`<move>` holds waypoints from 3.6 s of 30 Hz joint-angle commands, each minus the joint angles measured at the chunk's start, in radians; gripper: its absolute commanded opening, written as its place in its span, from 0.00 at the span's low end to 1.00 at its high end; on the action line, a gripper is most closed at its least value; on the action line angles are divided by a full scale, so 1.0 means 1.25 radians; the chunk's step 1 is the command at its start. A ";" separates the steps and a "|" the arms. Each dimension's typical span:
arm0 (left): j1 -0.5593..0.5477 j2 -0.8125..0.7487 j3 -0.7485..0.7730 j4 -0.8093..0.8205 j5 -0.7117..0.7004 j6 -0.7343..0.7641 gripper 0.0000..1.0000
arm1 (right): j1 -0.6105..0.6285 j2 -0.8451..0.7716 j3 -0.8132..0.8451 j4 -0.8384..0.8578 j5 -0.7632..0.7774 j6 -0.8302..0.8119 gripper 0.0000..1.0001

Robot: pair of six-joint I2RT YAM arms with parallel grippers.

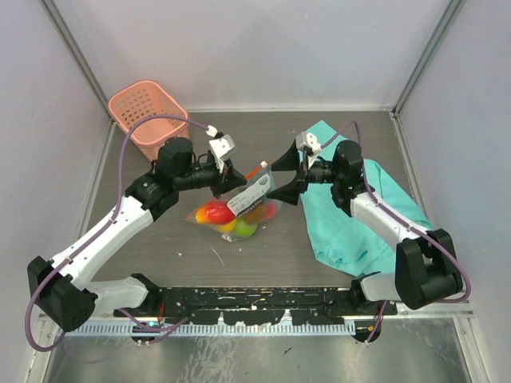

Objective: Open the zip-top bag and remove the fake food
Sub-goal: Pick up the zipper food storage bag at the center of the board, then unzip the zipper food storage bag at the center of the board.

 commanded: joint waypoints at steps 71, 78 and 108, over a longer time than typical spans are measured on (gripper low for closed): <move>-0.069 0.081 0.106 0.132 -0.076 -0.520 0.48 | 0.009 -0.023 0.227 -0.542 -0.067 -0.273 0.01; -0.132 0.097 0.139 0.072 -0.171 -0.438 0.43 | 0.004 -0.018 0.226 -0.540 -0.074 -0.273 0.01; -0.155 0.136 0.188 0.025 -0.222 -0.361 0.21 | 0.001 -0.011 0.217 -0.540 -0.092 -0.281 0.01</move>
